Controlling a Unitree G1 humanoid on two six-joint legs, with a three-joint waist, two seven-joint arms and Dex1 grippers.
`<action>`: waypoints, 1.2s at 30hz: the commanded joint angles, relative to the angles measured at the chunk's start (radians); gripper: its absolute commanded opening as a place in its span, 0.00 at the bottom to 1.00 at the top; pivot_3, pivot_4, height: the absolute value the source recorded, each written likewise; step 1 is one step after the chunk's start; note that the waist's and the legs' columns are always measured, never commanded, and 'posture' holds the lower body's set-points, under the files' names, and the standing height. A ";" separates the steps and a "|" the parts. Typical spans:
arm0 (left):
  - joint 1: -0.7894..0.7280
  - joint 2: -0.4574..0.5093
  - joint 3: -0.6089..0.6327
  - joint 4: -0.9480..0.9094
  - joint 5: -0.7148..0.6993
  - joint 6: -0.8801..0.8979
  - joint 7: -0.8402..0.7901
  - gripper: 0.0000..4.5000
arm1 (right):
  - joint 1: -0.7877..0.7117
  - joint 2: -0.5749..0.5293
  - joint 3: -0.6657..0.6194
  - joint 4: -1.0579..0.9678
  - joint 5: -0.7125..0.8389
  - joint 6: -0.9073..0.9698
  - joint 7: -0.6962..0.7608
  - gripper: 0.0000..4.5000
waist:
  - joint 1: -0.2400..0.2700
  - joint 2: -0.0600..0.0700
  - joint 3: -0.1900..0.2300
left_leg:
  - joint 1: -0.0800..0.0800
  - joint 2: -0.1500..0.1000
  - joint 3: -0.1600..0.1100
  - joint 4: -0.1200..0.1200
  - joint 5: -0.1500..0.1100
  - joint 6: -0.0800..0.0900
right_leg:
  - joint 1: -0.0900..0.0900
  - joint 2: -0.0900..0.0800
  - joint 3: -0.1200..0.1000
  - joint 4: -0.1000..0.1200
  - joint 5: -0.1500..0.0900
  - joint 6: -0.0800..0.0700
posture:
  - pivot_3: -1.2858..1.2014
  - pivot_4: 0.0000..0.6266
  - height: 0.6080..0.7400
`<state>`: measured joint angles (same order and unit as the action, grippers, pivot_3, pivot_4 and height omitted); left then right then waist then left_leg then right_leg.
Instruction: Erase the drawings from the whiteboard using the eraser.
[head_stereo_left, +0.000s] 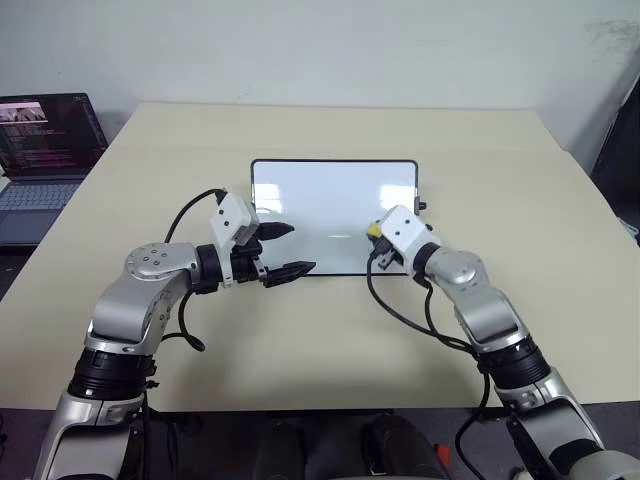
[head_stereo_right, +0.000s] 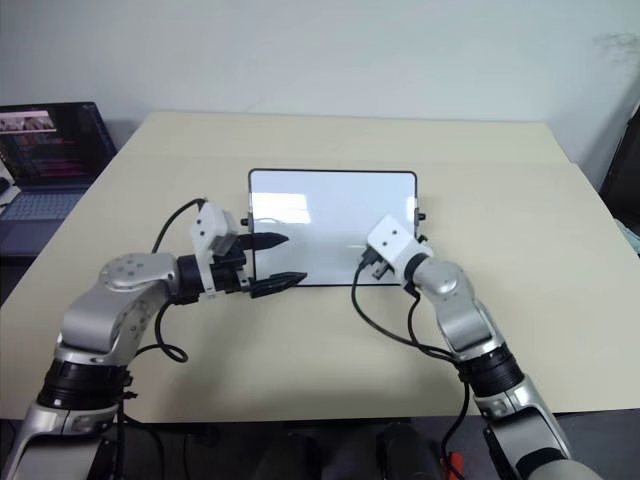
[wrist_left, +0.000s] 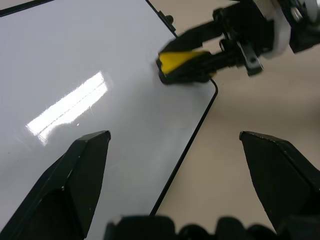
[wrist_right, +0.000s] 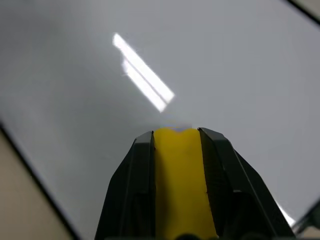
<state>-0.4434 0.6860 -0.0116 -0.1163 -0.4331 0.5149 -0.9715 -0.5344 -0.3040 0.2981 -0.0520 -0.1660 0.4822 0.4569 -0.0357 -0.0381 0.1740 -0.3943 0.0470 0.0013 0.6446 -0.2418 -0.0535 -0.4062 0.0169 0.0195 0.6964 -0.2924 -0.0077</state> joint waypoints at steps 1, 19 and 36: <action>-0.008 0.000 0.019 -0.031 -0.006 -0.013 0.002 1.00 | -0.005 0.003 -0.061 0.003 -0.005 0.011 -0.053 0.21 | 0.002 0.000 0.000 | 0.000 0.000 0.000 0.000 0.000 0.000 | 0.000 0.000 0.000 0.000 0.000 0.000 | 0.52 0.24 1.00; -0.098 -0.082 -0.117 -0.140 -0.082 0.022 -0.114 1.00 | 0.346 0.013 -0.442 -0.489 0.222 0.405 -0.115 0.21 | 0.005 0.001 0.000 | -0.006 -0.001 -0.001 -0.002 -0.002 -0.002 | -0.001 -0.001 -0.001 -0.007 0.000 0.001 | 0.52 0.24 1.00; -0.210 -0.210 -0.313 -0.006 0.077 -0.182 -0.229 1.00 | 0.314 0.027 -0.582 -0.316 0.281 0.343 -0.251 0.21 | 0.004 0.001 0.001 | -0.005 -0.002 0.000 -0.002 -0.002 -0.001 | -0.001 0.001 0.000 -0.007 -0.002 0.003 | 0.52 0.24 1.00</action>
<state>-0.6301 0.4838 -0.3246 -0.1146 -0.3688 0.3650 -1.1920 -0.2053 -0.2644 -0.2625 -0.3527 0.1024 0.8497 0.2138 -0.0317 -0.0368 0.1747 -0.3996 0.0450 0.0012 0.6430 -0.2433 -0.0549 -0.4074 0.0179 0.0197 0.6899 -0.2944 -0.0048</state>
